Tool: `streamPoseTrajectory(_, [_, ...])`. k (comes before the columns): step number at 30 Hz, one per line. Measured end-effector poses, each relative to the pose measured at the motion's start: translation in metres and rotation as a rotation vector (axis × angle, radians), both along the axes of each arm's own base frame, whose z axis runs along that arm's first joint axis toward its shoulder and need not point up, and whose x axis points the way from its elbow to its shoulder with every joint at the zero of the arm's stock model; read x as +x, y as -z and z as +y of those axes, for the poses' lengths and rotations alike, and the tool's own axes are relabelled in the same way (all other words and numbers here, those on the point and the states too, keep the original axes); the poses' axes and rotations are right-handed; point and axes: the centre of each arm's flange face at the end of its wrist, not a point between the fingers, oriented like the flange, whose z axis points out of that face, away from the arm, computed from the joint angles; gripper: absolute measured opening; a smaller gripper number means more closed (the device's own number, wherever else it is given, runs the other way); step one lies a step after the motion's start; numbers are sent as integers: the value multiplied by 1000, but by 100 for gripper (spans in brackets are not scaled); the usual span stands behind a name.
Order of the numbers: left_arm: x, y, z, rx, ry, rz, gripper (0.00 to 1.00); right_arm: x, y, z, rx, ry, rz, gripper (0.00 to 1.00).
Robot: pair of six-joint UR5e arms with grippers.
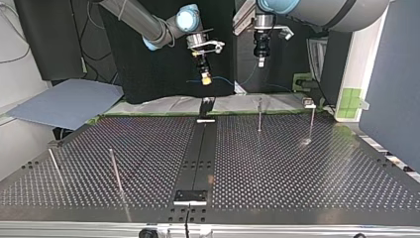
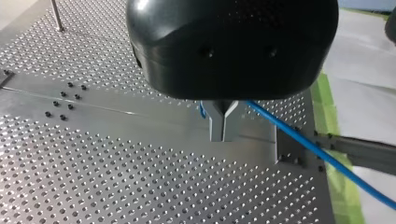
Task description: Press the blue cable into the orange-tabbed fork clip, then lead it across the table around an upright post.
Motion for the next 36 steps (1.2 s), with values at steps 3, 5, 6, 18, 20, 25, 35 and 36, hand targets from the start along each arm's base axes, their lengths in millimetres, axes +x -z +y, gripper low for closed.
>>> streamPoseTrajectory(3, [15,5,2,-9,0,-23,0,4,9,-4,8,-1,6,0])
streamPoseTrajectory(5, [23,7,3,-20,0,-36,0,5,16,-7,18,1,16,0])
streamPoseTrajectory(6, [28,8,4,-26,-1,-46,0,6,20,-9,23,3,22,0])
streamPoseTrajectory(18, [67,6,22,-29,0,-99,0,10,63,-25,83,21,98,0])
streamPoseTrajectory(20, [70,7,25,-26,0,-95,0,13,66,-27,89,22,107,0])
streamPoseTrajectory(25, [80,7,38,-20,-20,-93,0,22,61,-39,92,27,113,0])
streamPoseTrajectory(35, [103,8,71,9,-96,-85,0,40,42,-65,76,52,108,0])
streamPoseTrajectory(36, [106,8,73,14,-98,-82,0,40,41,-66,75,54,107,0])
